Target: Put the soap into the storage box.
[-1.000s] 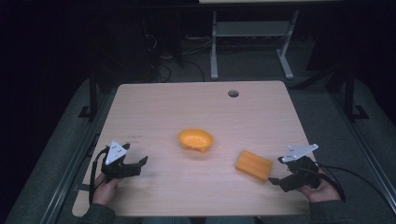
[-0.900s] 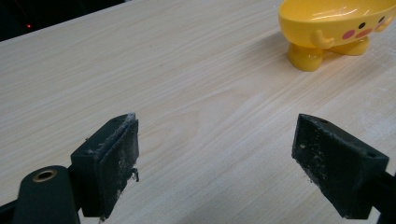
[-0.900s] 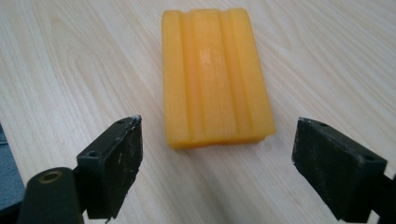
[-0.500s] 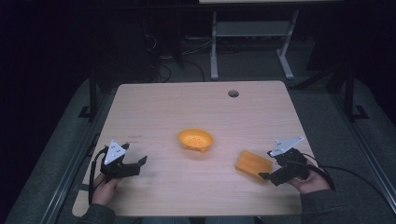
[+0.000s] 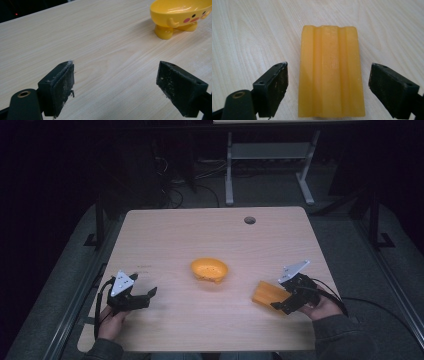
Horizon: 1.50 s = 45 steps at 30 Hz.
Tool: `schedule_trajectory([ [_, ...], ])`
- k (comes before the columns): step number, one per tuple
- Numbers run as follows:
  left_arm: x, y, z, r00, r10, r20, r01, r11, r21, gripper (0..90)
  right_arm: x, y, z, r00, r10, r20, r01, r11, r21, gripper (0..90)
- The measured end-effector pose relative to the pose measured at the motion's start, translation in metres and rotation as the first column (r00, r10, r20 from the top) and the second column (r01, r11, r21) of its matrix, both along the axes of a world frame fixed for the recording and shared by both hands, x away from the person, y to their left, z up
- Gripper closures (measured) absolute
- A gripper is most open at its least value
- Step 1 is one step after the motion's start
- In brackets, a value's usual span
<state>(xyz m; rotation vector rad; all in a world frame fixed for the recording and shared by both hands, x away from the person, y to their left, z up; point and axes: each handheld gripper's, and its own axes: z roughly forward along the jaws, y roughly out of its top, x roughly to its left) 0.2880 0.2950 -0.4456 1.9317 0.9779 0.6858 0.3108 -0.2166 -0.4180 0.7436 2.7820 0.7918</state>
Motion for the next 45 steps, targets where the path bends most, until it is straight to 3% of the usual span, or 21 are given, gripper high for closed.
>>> schedule_trajectory([
  [7,0.000,0.001,0.000,1.0000,-0.001,0.000,0.001,1.0000,0.004,14.0,0.010,0.007,-0.009,0.9994,0.002,-0.035,-0.004,0.9990,-0.044,14.7],
  [19,-0.001,0.001,0.001,1.0000,0.000,0.001,0.000,1.0000,0.000,14.0,0.018,0.014,-0.016,0.9973,-0.003,-0.074,-0.002,0.9981,-0.062,14.8],
  [45,-0.001,0.002,0.001,1.0000,0.002,0.002,-0.002,1.0000,-0.010,14.0,0.025,0.027,-0.033,0.9955,0.023,-0.092,-0.033,0.9937,-0.107,19.2],
])
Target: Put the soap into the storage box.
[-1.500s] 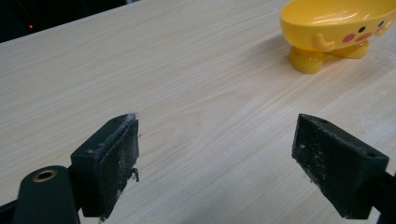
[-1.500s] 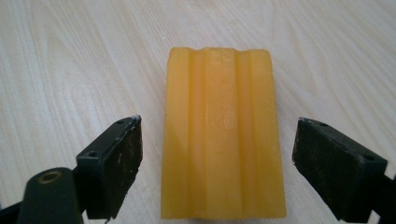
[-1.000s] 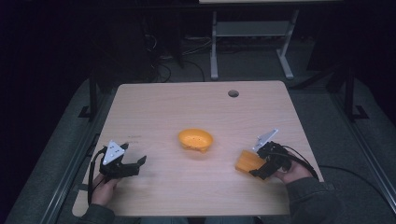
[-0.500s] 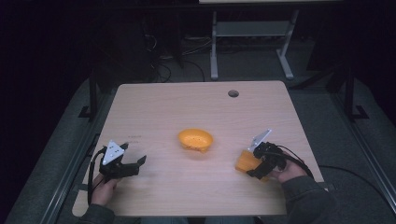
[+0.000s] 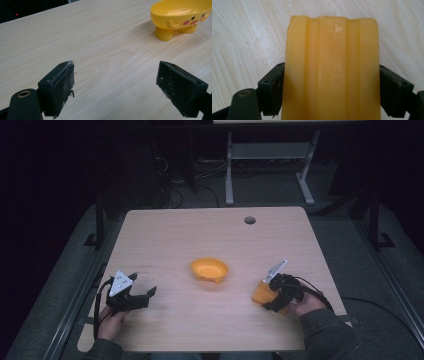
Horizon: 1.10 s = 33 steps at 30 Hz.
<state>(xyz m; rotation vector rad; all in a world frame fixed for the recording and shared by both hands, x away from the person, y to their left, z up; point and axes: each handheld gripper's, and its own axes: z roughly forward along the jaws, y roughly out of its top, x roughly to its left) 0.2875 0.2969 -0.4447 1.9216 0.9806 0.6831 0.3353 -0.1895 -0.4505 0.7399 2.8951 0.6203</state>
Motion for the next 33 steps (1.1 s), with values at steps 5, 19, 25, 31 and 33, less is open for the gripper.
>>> schedule_trajectory([
  [5,0.000,0.000,0.000,1.0000,0.000,0.000,0.000,1.0000,-0.001,14.0,0.000,0.000,0.000,1.0000,0.004,0.006,-0.004,1.0000,-0.001,19.6],
  [19,0.001,0.000,0.000,1.0000,0.000,0.000,0.000,1.0000,-0.003,14.0,-0.005,-0.002,0.007,0.9993,0.023,0.029,-0.025,0.9987,0.045,20.3],
  [25,0.000,0.000,0.000,1.0000,0.002,0.001,-0.002,1.0000,-0.005,14.0,-0.005,-0.002,0.014,0.9986,0.031,0.042,-0.033,0.9986,0.041,20.4],
  [31,0.000,0.000,0.000,1.0000,0.002,0.001,-0.002,1.0000,-0.003,14.0,-0.002,-0.002,0.026,0.9976,0.033,0.060,-0.036,0.9983,0.047,20.4],
  [33,0.000,0.000,0.000,1.0000,0.002,0.001,-0.002,1.0000,-0.004,14.0,-0.002,-0.002,0.028,0.9973,0.034,0.065,-0.037,0.9983,0.045,20.4],
])
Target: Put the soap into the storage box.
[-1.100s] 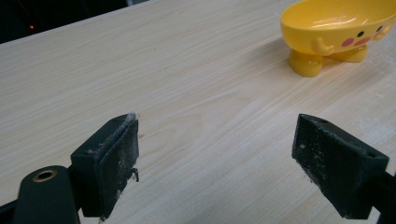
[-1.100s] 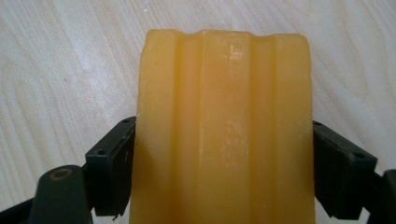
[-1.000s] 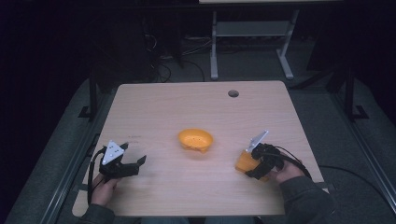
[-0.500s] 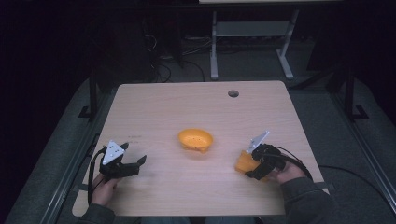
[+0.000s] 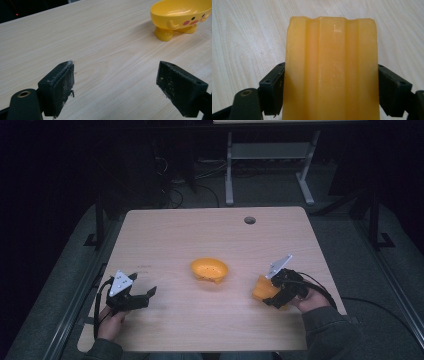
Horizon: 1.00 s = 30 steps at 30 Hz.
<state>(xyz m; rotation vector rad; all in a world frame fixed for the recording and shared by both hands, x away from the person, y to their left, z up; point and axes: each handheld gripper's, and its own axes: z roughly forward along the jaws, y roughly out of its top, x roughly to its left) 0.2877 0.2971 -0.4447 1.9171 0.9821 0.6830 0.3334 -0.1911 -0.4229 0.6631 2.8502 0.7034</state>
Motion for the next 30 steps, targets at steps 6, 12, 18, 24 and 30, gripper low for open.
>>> schedule_trajectory([
  [6,0.000,-0.001,0.000,1.0000,-0.005,0.002,0.005,1.0000,0.004,14.0,0.003,0.002,0.008,0.9999,0.006,0.014,-0.006,1.0000,0.007,20.4],
  [12,0.000,0.001,0.001,1.0000,0.005,0.000,-0.005,1.0000,-0.004,14.0,0.007,0.007,0.014,0.9997,0.015,0.017,-0.015,0.9999,0.003,20.4],
  [18,-0.001,0.001,0.001,1.0000,-0.002,-0.001,0.002,1.0000,0.005,14.0,0.013,0.008,0.016,0.9998,0.017,0.012,-0.018,0.9997,0.020,20.4],
  [24,-0.001,0.001,0.001,1.0000,0.004,0.001,-0.004,1.0000,-0.004,14.0,0.016,0.010,0.017,0.9997,0.020,0.014,-0.020,0.9997,0.009,20.4],
  [30,-0.001,0.001,0.001,1.0000,0.003,0.000,-0.003,1.0000,0.000,14.0,0.019,0.014,0.024,0.9992,0.030,0.026,-0.030,0.9995,0.004,20.4],
])
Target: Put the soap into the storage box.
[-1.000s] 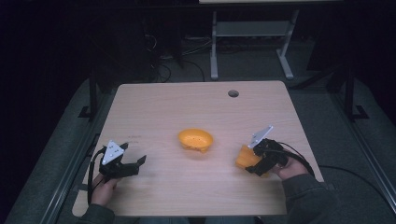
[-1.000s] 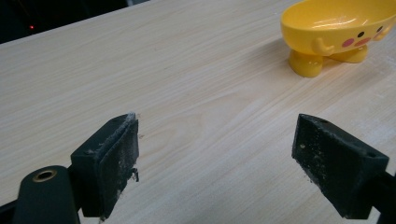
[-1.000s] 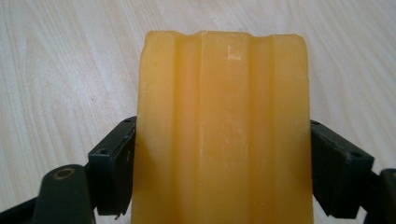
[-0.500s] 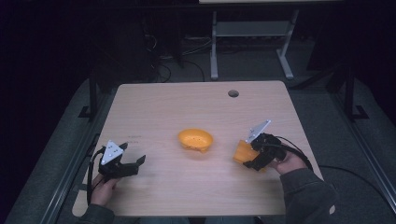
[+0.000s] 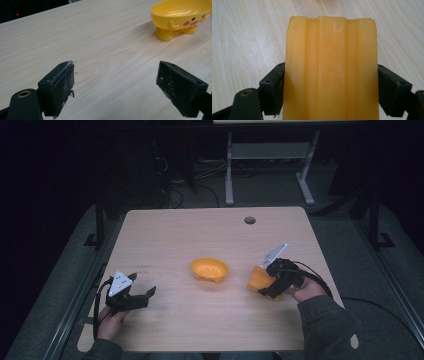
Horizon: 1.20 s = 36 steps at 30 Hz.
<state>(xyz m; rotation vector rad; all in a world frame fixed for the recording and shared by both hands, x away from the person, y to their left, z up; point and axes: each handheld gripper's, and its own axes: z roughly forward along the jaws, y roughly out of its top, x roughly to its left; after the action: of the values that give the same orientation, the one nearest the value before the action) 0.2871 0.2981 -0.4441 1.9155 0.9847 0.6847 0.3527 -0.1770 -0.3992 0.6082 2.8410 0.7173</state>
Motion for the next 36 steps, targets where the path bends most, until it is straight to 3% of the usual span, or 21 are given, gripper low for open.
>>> schedule_trajectory([
  [18,0.000,0.001,0.000,1.0000,0.003,0.000,-0.003,1.0000,-0.001,14.0,0.009,0.014,0.009,0.9995,0.029,0.009,-0.029,0.9996,0.004,20.4],
  [36,0.000,0.002,0.001,1.0000,0.004,0.002,-0.004,1.0000,0.000,14.0,0.019,0.041,0.015,0.9965,0.081,0.023,-0.081,0.9967,-0.008,20.5],
])
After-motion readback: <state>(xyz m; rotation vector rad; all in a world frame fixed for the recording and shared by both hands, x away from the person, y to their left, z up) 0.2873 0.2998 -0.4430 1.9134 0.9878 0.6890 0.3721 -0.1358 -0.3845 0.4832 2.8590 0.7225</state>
